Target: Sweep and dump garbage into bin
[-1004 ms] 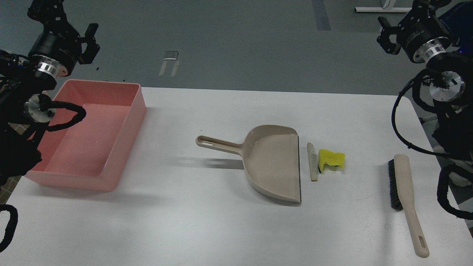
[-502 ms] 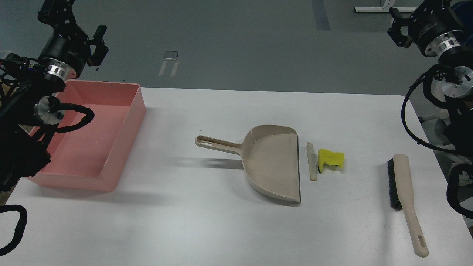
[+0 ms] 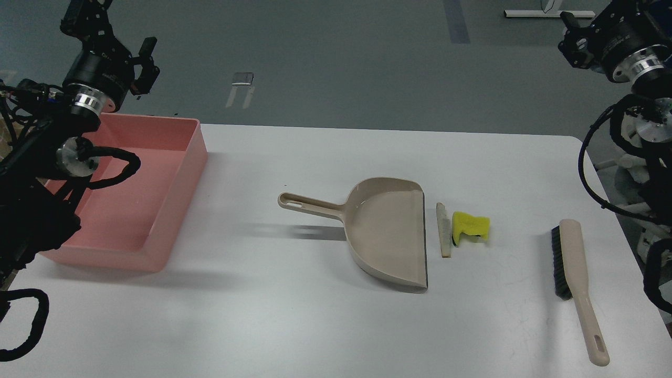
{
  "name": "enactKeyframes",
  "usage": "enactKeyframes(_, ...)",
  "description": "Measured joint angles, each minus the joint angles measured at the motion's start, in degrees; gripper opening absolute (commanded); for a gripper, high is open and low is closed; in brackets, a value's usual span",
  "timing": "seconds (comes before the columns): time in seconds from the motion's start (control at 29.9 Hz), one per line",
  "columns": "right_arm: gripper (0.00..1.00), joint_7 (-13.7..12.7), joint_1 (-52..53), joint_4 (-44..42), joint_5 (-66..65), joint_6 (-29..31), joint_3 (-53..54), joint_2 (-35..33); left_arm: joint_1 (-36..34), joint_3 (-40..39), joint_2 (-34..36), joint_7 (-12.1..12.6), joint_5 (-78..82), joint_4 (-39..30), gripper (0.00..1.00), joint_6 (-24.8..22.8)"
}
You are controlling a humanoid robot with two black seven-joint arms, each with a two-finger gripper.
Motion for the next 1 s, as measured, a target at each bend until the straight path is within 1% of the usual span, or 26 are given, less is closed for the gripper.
enactKeyframes(0.13, 1.00, 0.00, -3.24, 4.03, -0.01, -0.06, 0.03, -1.51, 0.08, -0.01, 0.20, 0.00, -0.64, -0.38, 0.98, -0.11)
enactKeyframes(0.27, 1.00, -0.05, -6.67, 7.87, -0.01, -0.33, 1.94, -3.77, 0.38, 0.47, 2.12, 0.31, -0.73, -3.44, 0.98, -0.17)
enactKeyframes(0.37, 1.00, -0.09, -10.37, 10.28, -0.01, -0.36, 5.42, -4.63, 0.87, 1.13, 3.44, 0.58, -0.74, -5.87, 0.97, -0.78)
enactKeyframes(0.47, 1.00, -0.15, -14.25, 13.34, 0.00, -0.38, 8.31, -5.54, 3.18, 1.23, 4.33, 0.63, -0.72, -8.60, 0.97, -1.79)
enactKeyframes(0.6, 1.00, -0.16, -20.31, 18.01, -0.01, -0.43, 10.90, -6.37, 8.82, 0.63, 7.57, 0.58, -0.72, -16.47, 0.98, -1.54)
enactKeyframes(0.67, 1.00, -0.15, -22.51, 19.46, -0.01, -0.45, 11.94, -6.49, 11.72, 0.29, 8.91, 0.50, -0.69, -21.44, 0.98, -0.54)
enactKeyframes(0.8, 1.00, -0.10, -25.58, 20.69, -0.01, -0.53, 14.32, -6.64, 16.70, 0.89, 12.21, 0.80, -0.61, -31.88, 0.98, 3.11)
enactKeyframes(0.9, 1.00, -0.10, -26.91, 20.97, -0.01, -0.55, 15.39, -6.65, 20.20, 1.13, 15.38, 1.03, -0.51, -37.95, 0.98, 3.41)
enactKeyframes(1.0, 1.00, -0.16, -27.76, 21.27, -0.01, -0.55, 16.45, -6.91, 25.16, 1.00, 19.17, 1.03, -0.36, -44.54, 0.98, 2.59)
